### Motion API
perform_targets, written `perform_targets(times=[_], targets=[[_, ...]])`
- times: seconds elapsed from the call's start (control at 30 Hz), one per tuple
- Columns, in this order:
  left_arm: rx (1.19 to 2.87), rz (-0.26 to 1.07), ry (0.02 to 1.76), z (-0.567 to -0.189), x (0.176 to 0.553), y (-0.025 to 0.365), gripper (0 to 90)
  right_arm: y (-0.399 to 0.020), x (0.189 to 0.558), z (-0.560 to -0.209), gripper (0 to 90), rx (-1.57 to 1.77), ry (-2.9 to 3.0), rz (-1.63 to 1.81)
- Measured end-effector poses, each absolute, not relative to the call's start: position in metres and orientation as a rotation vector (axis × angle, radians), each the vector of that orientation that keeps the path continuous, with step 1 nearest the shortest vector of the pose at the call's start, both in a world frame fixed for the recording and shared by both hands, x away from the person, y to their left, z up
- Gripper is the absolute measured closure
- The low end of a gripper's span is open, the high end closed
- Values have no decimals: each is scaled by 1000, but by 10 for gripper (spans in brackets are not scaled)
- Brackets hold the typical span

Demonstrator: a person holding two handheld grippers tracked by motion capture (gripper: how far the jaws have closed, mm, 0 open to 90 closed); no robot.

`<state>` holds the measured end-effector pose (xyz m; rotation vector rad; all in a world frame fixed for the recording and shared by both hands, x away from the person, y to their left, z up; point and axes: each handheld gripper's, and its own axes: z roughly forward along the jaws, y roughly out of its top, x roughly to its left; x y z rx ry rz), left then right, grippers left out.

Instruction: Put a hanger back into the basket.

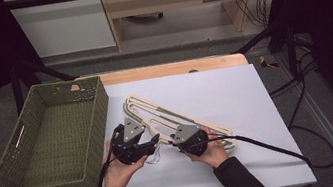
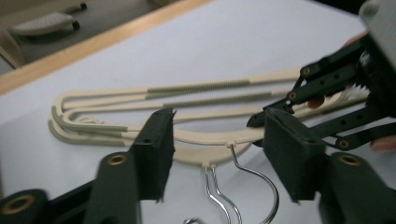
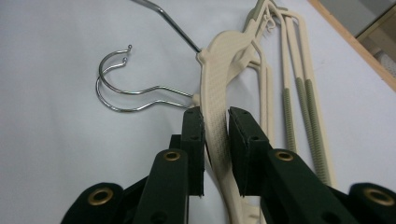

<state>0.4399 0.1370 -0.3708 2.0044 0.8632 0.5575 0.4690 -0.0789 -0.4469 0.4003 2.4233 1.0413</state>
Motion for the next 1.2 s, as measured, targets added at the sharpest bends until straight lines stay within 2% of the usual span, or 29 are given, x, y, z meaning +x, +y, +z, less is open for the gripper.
perform_targets(times=[0.1,0.2,0.27,0.43,0.77,1.2], targets=[[1948,576,845,-362,437,147,326,-82,468,-442,785,391,2409,1027],[1902,571,843,-356,437,157,286,-83,468,-440,791,392,2401,1023],[1871,557,846,-354,437,163,216,-87,468,-435,804,392,2384,1023],[1830,561,835,-352,437,174,139,-98,469,-426,824,425,2349,1042],[1833,584,795,-357,433,182,109,-125,474,-412,868,481,2246,1059],[1857,563,754,-362,432,179,113,-149,468,-392,869,546,2227,1162]])
